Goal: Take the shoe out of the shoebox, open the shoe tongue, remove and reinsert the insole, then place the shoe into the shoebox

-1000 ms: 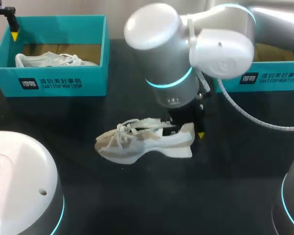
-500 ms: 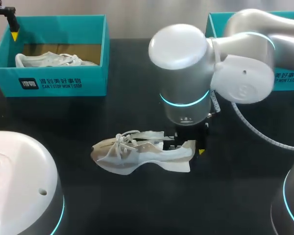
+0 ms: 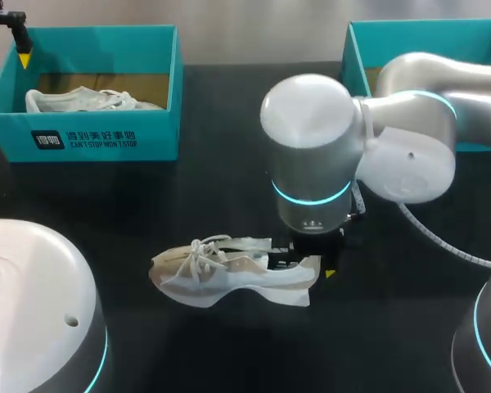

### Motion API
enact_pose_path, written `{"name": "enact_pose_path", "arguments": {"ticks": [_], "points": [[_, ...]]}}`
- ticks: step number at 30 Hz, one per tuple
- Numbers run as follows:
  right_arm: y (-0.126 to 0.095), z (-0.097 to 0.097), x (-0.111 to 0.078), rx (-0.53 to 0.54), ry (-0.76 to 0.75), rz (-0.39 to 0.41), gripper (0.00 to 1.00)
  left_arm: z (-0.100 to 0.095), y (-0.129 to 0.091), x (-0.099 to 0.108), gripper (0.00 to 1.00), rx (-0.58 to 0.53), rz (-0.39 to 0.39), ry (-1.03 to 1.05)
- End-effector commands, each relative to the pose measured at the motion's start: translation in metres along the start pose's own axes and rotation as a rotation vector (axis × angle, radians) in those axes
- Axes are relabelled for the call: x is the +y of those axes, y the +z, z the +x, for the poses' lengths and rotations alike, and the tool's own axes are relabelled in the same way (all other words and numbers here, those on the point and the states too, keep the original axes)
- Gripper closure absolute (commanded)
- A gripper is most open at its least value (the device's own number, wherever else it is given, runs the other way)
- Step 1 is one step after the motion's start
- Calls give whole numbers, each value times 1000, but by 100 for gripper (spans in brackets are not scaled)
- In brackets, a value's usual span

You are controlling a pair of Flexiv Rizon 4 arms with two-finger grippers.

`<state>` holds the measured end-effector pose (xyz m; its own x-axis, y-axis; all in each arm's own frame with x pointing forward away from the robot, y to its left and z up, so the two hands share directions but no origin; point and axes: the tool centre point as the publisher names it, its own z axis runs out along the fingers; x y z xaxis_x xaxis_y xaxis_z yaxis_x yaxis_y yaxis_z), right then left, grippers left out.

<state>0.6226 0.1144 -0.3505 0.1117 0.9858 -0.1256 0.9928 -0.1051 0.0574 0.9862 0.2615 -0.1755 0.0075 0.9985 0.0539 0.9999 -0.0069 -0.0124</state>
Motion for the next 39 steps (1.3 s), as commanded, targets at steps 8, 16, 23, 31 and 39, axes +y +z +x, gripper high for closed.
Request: {"name": "enact_pose_path", "arguments": {"ticks": [8,16,23,31,39], "points": [[16,4,-11,20,-33,-11,100,0,0,-2,0,2,-3,0],[25,1,-1,35,-56,-33,100,0,0,-2,0,2,-3,0],[36,-2,9,43,-48,-32,100,0,0,-2,0,2,-3,0],[44,1,15,24,-61,-17,100,0,0,-2,0,2,-3,0],[48,3,15,35,-59,6,58,0,0,-2,0,2,-3,0]]}}
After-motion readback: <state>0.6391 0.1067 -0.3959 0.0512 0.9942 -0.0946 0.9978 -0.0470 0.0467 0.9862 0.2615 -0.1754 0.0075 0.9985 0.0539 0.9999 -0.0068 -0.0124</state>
